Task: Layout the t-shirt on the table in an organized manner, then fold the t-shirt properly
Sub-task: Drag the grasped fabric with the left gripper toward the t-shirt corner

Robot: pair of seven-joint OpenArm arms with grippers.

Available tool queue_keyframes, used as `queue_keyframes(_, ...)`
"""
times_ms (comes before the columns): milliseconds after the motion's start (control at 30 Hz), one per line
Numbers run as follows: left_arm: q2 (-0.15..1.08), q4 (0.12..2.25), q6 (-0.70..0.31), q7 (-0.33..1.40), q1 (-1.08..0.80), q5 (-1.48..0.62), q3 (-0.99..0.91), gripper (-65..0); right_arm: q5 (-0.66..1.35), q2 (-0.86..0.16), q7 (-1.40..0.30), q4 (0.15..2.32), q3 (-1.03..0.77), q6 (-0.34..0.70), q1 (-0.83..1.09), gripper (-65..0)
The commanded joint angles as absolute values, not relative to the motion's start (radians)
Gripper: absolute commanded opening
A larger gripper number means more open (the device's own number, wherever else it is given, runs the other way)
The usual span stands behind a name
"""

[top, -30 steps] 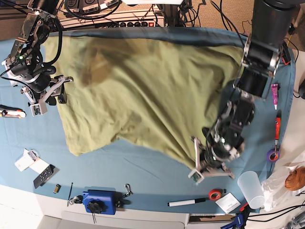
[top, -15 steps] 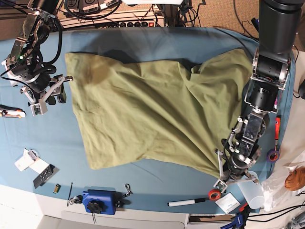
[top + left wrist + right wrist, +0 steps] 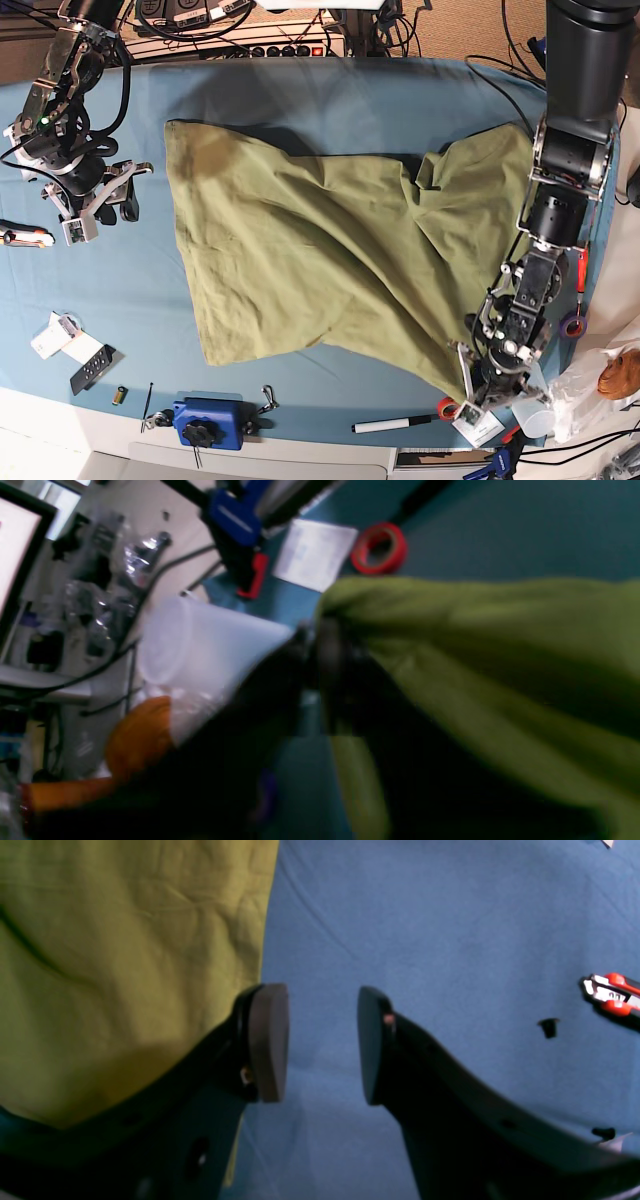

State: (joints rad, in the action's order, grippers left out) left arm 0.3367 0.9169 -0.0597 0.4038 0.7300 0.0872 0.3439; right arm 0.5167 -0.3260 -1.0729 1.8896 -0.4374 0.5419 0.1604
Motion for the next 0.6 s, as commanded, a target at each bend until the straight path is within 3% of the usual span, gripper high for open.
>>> queue_keyframes(0, 0.343, 0.932, -0.040, 0.402, 0.761, 0.089, 0.337, -40.8, 0.522, -0.341, -1.045, 1.904, -0.446, 0.538, 0.149, -41.6)
queue_keyframes(67, 0.343, 0.933, -0.012, 0.479, 0.759, 0.051, 0.337, -36.4, 0.522, -0.341, -1.045, 1.904, -0.446, 0.538, 0.149, -41.6)
queue_keyframes(167, 0.344, 0.968, 0.032, 0.624, 0.758, 0.022, 0.337, -36.5, 0.522, -0.341, -1.045, 1.904, -0.446, 0.538, 0.149, -41.6)
queue_keyframes(267, 0.345, 1.044, -0.001, 0.751, 0.756, 0.009, 0.337, -36.5, 0.522, -0.341, -1.037, 1.904, -0.447, 0.537, 0.146, -41.6)
queue_keyframes(567, 0.352, 1.478, 0.000, 1.056, 0.653, -0.061, 0.337, -36.7, 0.507, -0.341, -1.017, 1.904, -0.466, 0.537, 0.107, -41.6)
